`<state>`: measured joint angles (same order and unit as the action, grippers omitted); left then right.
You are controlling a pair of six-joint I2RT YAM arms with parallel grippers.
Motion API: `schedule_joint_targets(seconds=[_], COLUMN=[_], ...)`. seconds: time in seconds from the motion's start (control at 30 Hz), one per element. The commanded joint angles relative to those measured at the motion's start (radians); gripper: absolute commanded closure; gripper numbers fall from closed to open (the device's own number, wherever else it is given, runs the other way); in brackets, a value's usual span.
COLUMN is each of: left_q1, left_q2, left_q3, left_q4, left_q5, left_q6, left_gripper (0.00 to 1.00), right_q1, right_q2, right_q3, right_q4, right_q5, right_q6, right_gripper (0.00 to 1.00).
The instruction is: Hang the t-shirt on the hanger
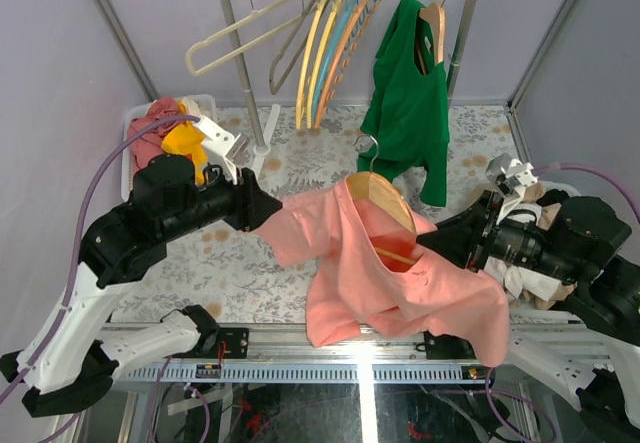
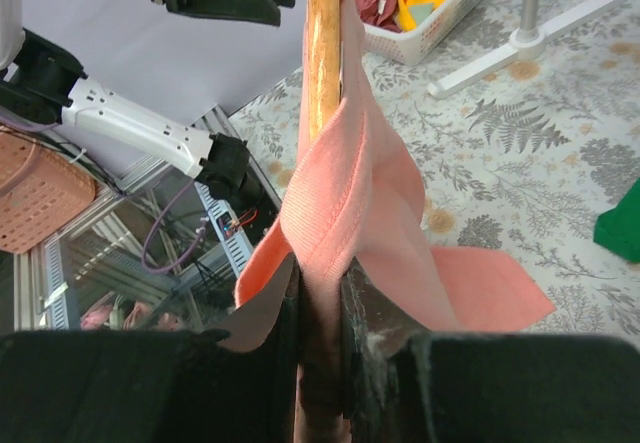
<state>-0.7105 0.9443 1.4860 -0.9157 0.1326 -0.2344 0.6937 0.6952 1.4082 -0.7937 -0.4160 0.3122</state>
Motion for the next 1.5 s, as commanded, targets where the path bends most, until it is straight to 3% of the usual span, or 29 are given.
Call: schedule_joint_targets(seconds=[0.0, 0.13, 0.2, 0.3, 0.6, 0.73, 1.2, 1.33, 1.4, 1.47], left_q1=[0.006, 0.006, 0.006, 0.006, 0.006, 0.006, 0.006, 0.006, 0.006, 0.006], left_q2=[-0.027, -0.037, -0.052, -0.083, -0.179, -0.187, -0.197, -0.190, -0.192, -0.183], left_q3=[-0.029, -0.064, -0.097, -0.157, -0.262, -0.296, -0.343, -0.368, -0.382, -0.379], left_q4=[0.009, 0.012, 0.033, 0.094, 0.252, 0.293, 0.239, 0.272, 0.301, 0.309], left_q5=[0.019, -0.020, -0.048, -0.072, 0.001, 0.069, -0.111, -0.054, -0.021, -0.052], left_q6=[0.030, 0.035, 0.035, 0.033, 0.042, 0.055, 0.081, 0.088, 0.085, 0.079], left_gripper=[0.62, 0.61, 0.51, 0.49, 0.37, 0.37, 0.38, 0.38, 0.41, 0.55], right_q1=[0.004, 0.004, 0.004, 0.004, 0.004, 0.004, 0.005, 0.006, 0.006, 0.007], right_q2=[0.004, 0.004, 0.007, 0.012, 0.030, 0.025, 0.017, 0.012, 0.012, 0.010], right_q3=[0.090, 0.136, 0.172, 0.218, 0.307, 0.301, 0.341, 0.349, 0.355, 0.359], right_q4=[0.059, 0.042, 0.032, 0.019, 0.002, 0.014, -0.004, -0.003, -0.003, -0.006], right_q5=[0.049, 0.069, 0.081, 0.086, 0.064, 0.055, 0.051, 0.048, 0.051, 0.053], right_q6=[-0.008, -0.015, -0.021, -0.030, -0.047, -0.048, -0.052, -0.050, -0.051, -0.051], right_gripper=[1.00, 1.00, 1.00, 1.00, 1.00, 1.00, 1.00, 1.00, 1.00, 1.00])
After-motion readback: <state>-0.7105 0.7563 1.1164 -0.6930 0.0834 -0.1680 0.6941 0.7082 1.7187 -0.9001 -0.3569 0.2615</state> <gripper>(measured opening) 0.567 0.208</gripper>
